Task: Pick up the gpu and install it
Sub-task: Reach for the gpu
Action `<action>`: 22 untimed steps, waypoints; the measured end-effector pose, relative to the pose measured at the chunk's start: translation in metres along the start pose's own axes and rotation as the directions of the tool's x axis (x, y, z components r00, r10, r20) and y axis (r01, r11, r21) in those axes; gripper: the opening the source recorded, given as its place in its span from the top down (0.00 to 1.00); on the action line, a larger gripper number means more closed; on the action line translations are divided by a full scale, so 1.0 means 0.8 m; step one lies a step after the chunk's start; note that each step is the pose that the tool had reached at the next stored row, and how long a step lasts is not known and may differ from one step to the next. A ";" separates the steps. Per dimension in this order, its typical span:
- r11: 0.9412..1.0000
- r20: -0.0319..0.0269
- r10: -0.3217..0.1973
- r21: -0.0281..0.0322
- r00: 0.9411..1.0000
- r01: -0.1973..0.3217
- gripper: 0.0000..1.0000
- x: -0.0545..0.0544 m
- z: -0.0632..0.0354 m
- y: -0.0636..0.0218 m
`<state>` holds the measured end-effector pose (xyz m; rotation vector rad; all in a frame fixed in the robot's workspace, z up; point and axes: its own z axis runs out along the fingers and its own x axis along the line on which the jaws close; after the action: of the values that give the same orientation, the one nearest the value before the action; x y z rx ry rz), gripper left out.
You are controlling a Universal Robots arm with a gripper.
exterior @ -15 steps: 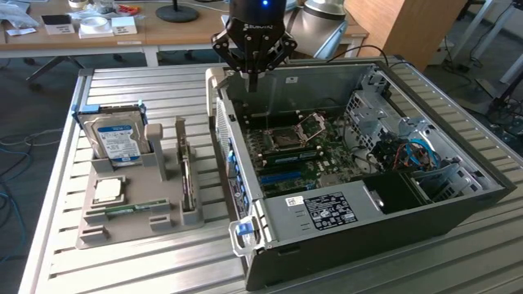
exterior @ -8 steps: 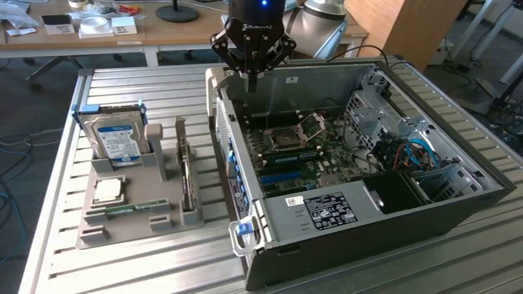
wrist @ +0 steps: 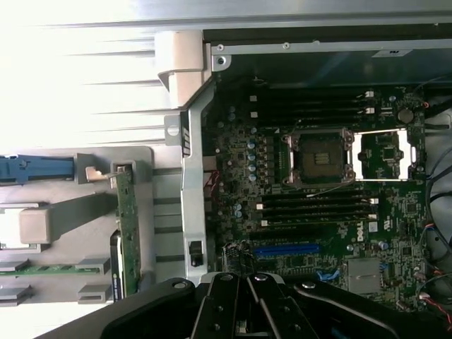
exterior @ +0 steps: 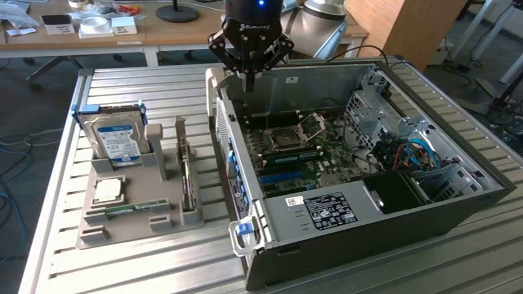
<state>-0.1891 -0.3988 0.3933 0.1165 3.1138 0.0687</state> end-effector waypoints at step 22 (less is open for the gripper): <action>1.000 0.000 0.000 0.000 1.000 0.000 0.89 0.032 -0.001 -0.002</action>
<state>-0.2148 -0.3988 0.3932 0.1165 3.1137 0.0689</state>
